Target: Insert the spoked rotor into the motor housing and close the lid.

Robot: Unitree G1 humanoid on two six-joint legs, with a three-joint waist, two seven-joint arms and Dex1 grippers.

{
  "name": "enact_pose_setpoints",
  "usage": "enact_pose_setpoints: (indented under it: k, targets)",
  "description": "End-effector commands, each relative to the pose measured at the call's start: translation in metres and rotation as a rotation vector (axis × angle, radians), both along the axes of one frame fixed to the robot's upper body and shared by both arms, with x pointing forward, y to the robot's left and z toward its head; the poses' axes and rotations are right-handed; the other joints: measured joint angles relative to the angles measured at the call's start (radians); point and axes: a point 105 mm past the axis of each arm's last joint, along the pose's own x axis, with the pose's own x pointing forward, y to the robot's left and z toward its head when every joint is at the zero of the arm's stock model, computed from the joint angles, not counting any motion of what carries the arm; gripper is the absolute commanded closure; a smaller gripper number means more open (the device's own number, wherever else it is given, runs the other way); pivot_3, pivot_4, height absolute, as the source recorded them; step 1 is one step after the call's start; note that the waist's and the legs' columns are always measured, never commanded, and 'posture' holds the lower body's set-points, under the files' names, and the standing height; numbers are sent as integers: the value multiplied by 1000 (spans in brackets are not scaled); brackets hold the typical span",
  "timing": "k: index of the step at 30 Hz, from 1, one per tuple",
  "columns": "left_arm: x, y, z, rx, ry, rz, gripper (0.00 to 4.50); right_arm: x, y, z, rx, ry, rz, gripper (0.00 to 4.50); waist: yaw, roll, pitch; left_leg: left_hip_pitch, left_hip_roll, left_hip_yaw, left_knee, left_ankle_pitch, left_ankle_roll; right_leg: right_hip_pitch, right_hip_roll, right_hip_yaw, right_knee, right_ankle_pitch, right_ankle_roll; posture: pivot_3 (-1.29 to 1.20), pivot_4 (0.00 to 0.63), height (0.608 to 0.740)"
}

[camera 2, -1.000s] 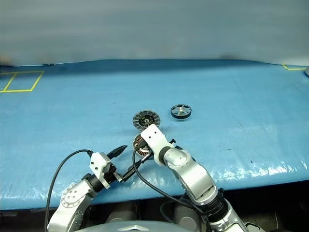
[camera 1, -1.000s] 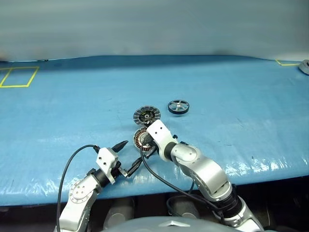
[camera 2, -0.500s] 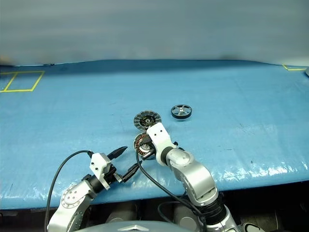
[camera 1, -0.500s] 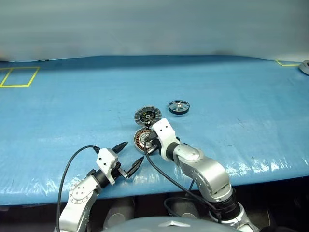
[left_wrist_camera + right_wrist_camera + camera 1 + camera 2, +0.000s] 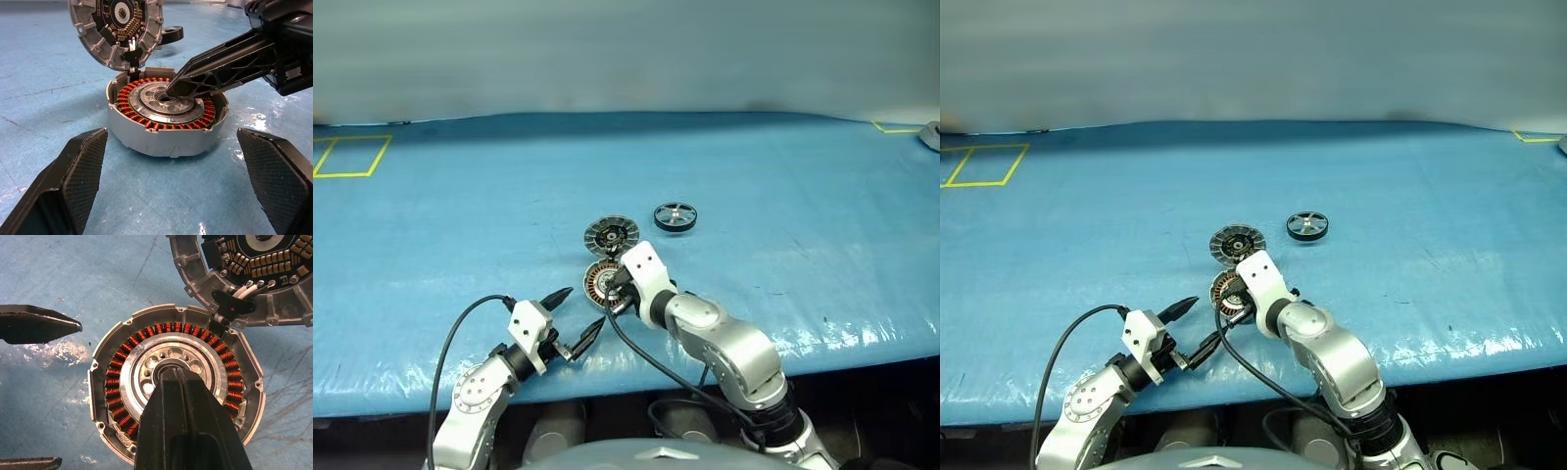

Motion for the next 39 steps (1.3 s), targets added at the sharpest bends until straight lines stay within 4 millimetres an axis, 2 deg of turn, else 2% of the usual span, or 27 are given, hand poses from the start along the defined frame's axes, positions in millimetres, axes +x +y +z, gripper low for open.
enact_pose_setpoints:
  k: [1, 6, 10, 13, 16, 22, 26, 33, 39]
  targets:
    - [0, -2, 9, -5, -38, -13, 0, -6, -6, -25, -81, 70, -5, 4478, 0, 0, 0, 0, 0, 0, 0, 0, 0, 0, 0, 0, 0, 0, 0, 0, 150, 740]
    - [1, -2, 9, -2, -38, -14, 0, -7, -7, -28, -80, 81, -2, 4478, -1, 0, 0, 0, 0, 0, 0, 0, 0, 0, 0, 0, 0, 0, 0, 0, 150, 740]
    - [1, -2, 9, -1, -39, -13, 0, -14, -16, -47, -128, 162, -31, 4478, -1, 0, -1, 0, 0, 0, 0, 0, 0, 0, 0, 0, 0, 0, 0, 0, 150, 740]
    - [0, -2, 9, -2, -36, -14, 0, -22, -16, -60, -143, 217, -20, 4478, 0, 0, -5, 0, 0, 0, 0, 0, 0, 0, 0, 0, 0, 0, 0, 0, 150, 740]
    - [1, -2, 9, -3, -37, -14, 0, -23, -15, -65, -150, 228, -17, 4478, 0, -1, -8, 1, 0, 0, -1, 0, 0, 1, 0, 0, -1, 0, 0, 0, 150, 740]
    - [0, 0, 9, 2, -38, -15, 0, -14, -6, -42, -71, 149, -9, 4478, -1, -1, -9, 1, 0, 0, -1, -1, -1, 1, -1, 0, -1, -1, 0, 0, 150, 740]
    - [0, -1, 8, 2, -37, -20, 0, -16, -13, -55, -149, 158, -4, 4478, -1, -1, -9, 1, 0, 0, -2, -1, -1, 1, 0, 0, -1, -1, -1, 0, 150, 740]
    - [0, -1, 7, -1, -32, -18, 0, -8, -3, -9, -13, 26, 16, 4478, 0, -1, -6, 1, 0, 0, -2, -1, -1, 0, -1, 0, -1, -1, -1, 0, 150, 740]
    - [-1, -3, 5, -7, -25, -19, 0, -13, -7, 8, 3, -7, 35, 4478, 2, -1, -5, -1, 0, 0, -6, -1, 0, -1, 0, 0, -2, -1, 0, 0, 150, 740]
